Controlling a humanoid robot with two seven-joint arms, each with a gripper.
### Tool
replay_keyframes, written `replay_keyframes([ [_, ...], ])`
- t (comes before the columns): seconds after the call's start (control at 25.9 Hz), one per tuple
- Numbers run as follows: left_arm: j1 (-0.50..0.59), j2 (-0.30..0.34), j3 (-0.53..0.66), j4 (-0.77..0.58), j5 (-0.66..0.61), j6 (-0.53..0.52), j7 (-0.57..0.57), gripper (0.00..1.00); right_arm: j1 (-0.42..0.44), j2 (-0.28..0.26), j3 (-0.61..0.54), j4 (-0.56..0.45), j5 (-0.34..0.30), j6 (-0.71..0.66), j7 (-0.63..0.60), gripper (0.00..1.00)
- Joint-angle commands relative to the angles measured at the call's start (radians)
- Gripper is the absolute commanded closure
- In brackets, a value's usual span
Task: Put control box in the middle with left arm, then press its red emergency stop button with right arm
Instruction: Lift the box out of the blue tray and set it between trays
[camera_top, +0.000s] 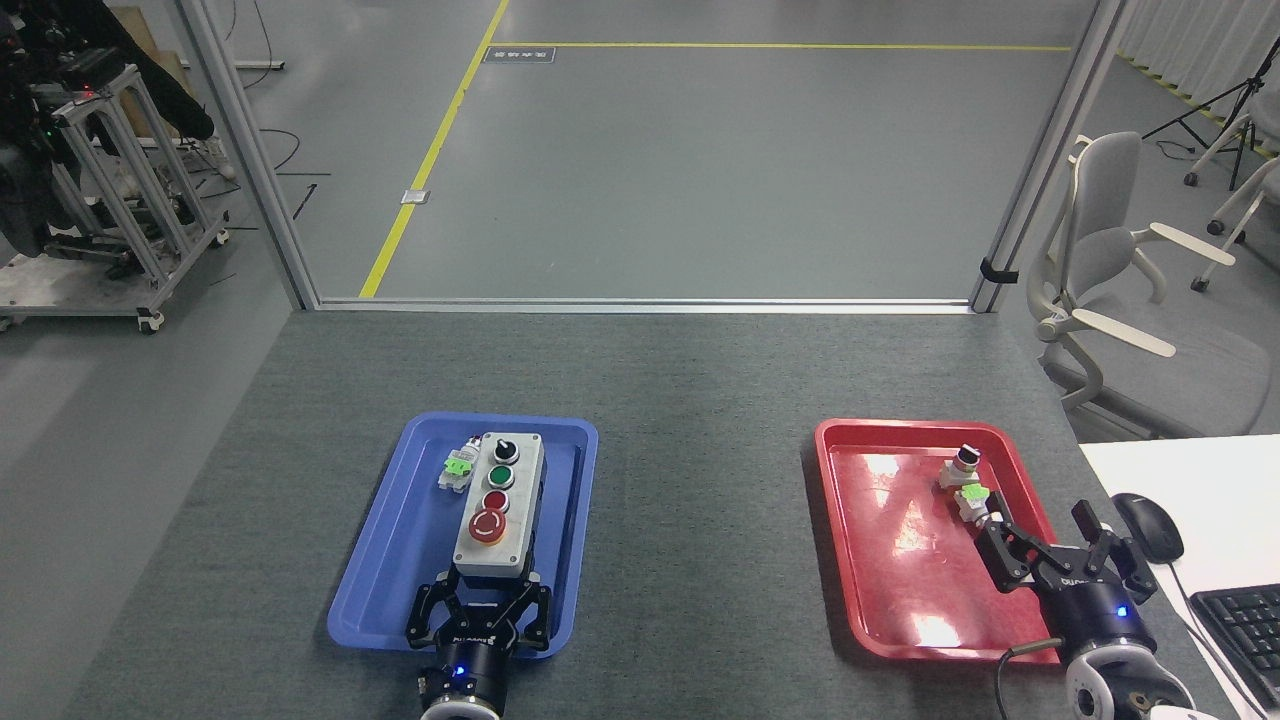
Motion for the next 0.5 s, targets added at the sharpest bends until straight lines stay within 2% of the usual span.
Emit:
replay_keyframes([
  [0.0, 0.015, 0.000, -0.077, -0.111, -0.012, -0.046, 0.064, 1.00, 0.000, 0.000, 0.000, 0.000, 0.000, -0.001, -0.001, 0.01],
  [0.27, -0.060, -0.050, -0.387, -0.091, 0.007, -0.048, -0.048, 1.00, 0.000, 0.000, 0.000, 0.000, 0.000, -0.001, -0.001, 0.01],
  [0.35, -0.064, -0.052, -0.419, -0.086, 0.038, -0.034, -0.071, 1.00, 0.000, 0.000, 0.000, 0.000, 0.000, -0.001, -0.001, 0.01],
  [0.46, -0.064, -0.052, -0.530, -0.048, 0.108, -0.043, -0.101, 1.00, -0.001, -0.002, 0.000, 0.000, 0.000, -0.001, -0.001, 0.01],
])
